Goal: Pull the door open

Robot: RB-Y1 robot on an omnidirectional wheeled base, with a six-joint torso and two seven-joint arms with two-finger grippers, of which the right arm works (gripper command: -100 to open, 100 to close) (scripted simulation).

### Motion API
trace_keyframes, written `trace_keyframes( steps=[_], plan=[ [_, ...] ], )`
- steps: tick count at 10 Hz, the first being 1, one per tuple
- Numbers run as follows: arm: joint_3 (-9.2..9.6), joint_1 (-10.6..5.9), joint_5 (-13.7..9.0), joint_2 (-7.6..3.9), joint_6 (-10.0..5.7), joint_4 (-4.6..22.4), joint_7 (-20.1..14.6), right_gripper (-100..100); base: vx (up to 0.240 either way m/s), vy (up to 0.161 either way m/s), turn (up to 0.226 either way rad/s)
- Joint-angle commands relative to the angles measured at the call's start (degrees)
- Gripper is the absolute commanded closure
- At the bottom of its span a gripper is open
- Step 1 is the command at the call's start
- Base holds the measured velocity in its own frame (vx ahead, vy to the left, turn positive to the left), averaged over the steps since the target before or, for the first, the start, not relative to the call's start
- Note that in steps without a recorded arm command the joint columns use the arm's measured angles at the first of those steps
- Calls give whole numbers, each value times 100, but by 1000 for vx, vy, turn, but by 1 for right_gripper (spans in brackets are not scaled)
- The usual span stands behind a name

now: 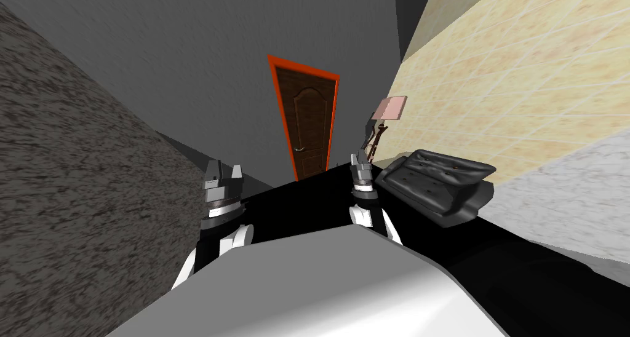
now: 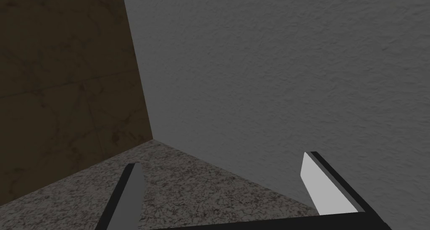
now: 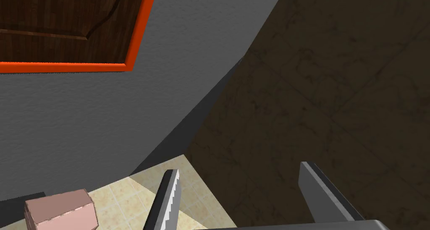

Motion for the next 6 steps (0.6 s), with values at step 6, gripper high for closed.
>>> trace_keyframes(
  steps=[6],
  plan=[
    [-26, -298, -25, -141, -89, 677, -88, -100, 70, 20, 31]
  ],
)
